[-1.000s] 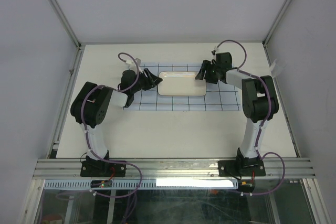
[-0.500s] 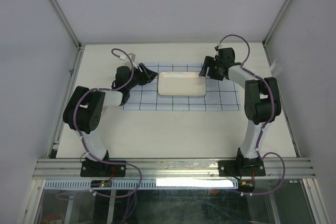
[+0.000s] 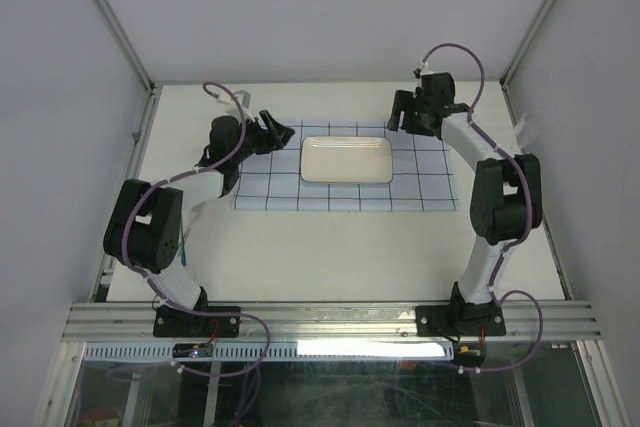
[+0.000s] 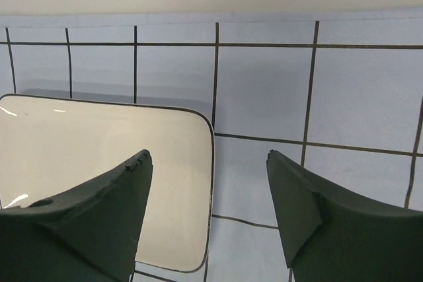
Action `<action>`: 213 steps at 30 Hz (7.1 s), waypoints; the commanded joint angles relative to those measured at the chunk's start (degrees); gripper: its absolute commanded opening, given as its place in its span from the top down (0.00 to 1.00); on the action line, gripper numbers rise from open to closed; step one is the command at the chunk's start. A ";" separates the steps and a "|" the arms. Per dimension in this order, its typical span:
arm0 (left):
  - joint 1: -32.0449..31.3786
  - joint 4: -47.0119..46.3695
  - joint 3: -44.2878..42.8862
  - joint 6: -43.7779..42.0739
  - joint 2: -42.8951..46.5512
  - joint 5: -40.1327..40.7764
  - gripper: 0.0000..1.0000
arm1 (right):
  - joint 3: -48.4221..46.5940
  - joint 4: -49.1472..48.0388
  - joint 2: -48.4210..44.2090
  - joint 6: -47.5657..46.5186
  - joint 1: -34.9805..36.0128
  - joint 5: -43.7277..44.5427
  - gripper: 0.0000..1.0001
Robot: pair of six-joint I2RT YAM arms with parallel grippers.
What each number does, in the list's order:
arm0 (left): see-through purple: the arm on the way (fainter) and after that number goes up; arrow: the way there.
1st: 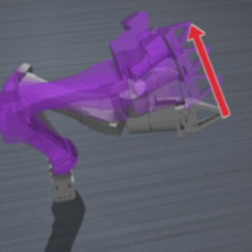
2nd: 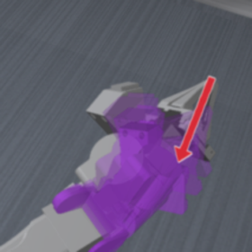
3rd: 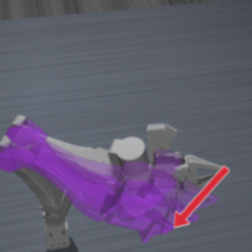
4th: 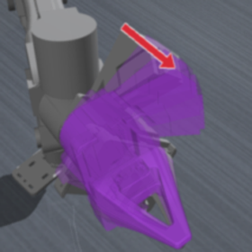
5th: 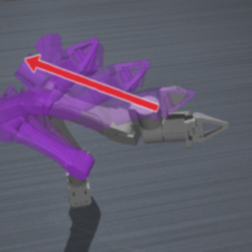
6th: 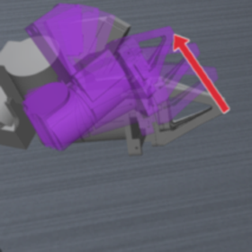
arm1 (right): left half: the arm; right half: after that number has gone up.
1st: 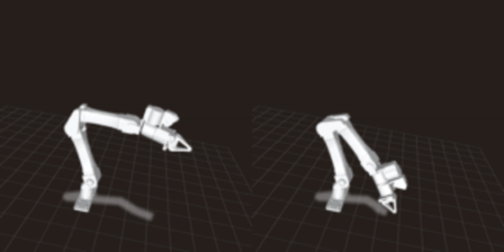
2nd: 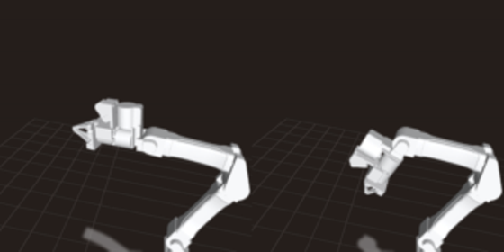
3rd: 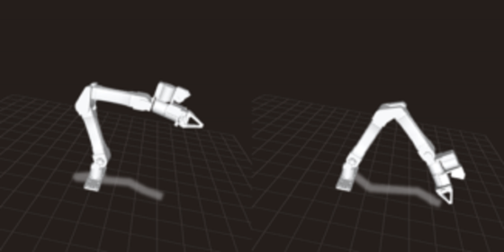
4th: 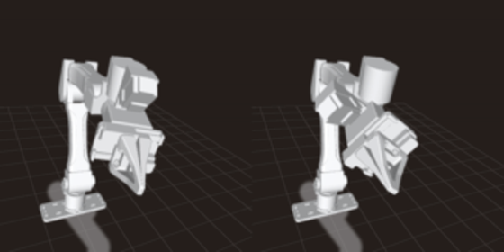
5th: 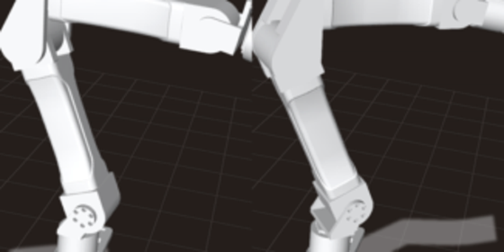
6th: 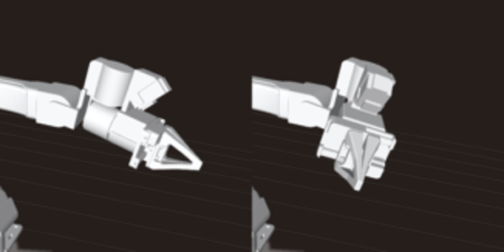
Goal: Set the dinner table for one person
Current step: Adjust the plate on the napkin, then pick up the spoon from the center of the board.
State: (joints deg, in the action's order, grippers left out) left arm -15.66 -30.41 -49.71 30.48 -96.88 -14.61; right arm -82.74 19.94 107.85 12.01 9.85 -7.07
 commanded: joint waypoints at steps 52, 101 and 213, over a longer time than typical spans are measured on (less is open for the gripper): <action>4.13 5.19 6.96 3.96 20.98 -8.31 0.01 | 5.71 1.91 -18.48 -5.17 4.87 -7.87 0.00; 4.39 13.50 8.12 0.25 20.55 0.61 0.01 | 3.90 4.31 -14.86 -7.18 7.64 -5.40 0.06; 23.66 67.38 -3.38 -20.59 21.61 27.46 0.01 | 9.78 -0.28 -12.32 -5.76 10.28 -14.76 0.06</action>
State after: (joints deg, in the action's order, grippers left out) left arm 6.96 39.03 -50.22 11.27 -73.95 11.77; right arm -72.82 22.11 98.21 6.33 20.03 -21.39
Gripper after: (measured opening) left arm 0.990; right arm 0.943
